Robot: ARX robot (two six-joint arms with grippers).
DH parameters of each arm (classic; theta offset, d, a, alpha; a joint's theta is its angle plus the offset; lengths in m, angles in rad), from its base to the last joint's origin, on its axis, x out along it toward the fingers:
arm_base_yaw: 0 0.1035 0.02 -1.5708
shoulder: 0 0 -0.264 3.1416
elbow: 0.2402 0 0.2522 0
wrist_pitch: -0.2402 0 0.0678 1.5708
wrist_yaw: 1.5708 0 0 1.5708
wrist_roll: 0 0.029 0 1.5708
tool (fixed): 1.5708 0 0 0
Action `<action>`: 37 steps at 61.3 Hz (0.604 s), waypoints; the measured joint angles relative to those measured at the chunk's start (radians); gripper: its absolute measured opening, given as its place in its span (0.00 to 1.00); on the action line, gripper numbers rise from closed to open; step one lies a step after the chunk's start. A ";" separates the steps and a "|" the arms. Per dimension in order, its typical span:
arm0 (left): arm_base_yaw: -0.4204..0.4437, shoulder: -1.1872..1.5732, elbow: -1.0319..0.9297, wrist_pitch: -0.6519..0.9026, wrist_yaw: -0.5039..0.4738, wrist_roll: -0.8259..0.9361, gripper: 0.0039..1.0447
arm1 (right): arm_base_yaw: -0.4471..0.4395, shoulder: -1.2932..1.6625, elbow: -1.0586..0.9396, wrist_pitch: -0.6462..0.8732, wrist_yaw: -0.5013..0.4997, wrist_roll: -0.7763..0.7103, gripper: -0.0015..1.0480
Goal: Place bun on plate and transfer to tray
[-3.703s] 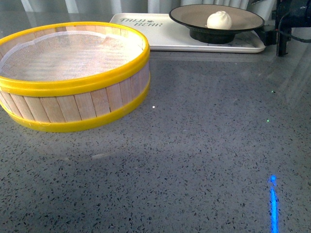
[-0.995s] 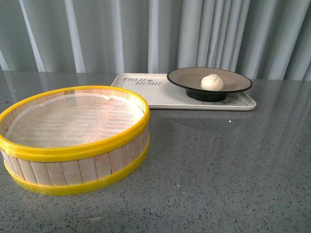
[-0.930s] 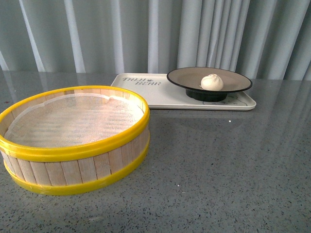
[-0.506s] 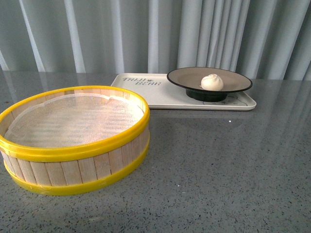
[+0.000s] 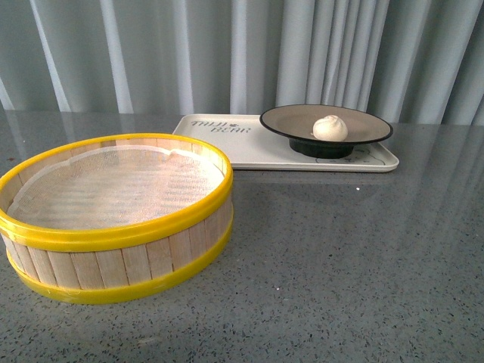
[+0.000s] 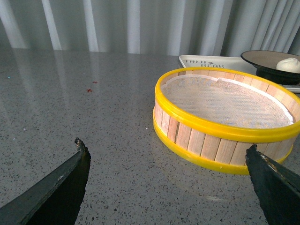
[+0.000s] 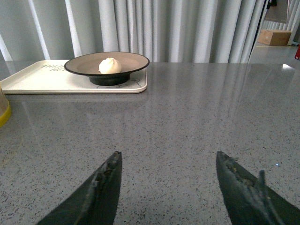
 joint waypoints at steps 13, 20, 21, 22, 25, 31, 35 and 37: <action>0.000 0.000 0.000 0.000 0.000 0.000 0.94 | 0.000 0.000 0.000 0.000 0.000 0.001 0.93; 0.000 0.000 0.000 0.000 0.000 0.000 0.94 | 0.000 0.000 0.000 0.000 0.000 0.001 0.91; 0.000 0.000 0.000 0.000 0.000 0.000 0.94 | 0.000 0.000 0.000 0.000 0.000 0.000 0.92; 0.000 0.000 0.000 0.000 0.000 0.000 0.94 | 0.000 0.000 0.000 0.000 0.000 0.001 0.92; 0.000 0.000 0.000 0.000 0.000 0.000 0.94 | 0.000 0.000 0.000 0.000 0.000 0.001 0.92; 0.000 0.000 0.000 0.000 0.000 0.000 0.94 | 0.000 0.000 0.000 0.000 0.000 0.001 0.92; 0.000 0.000 0.000 0.000 0.000 0.000 0.94 | 0.000 0.000 0.000 0.000 0.000 0.000 0.92; 0.000 0.000 0.000 0.000 0.000 0.000 0.94 | 0.000 0.000 0.000 0.000 0.000 0.001 0.92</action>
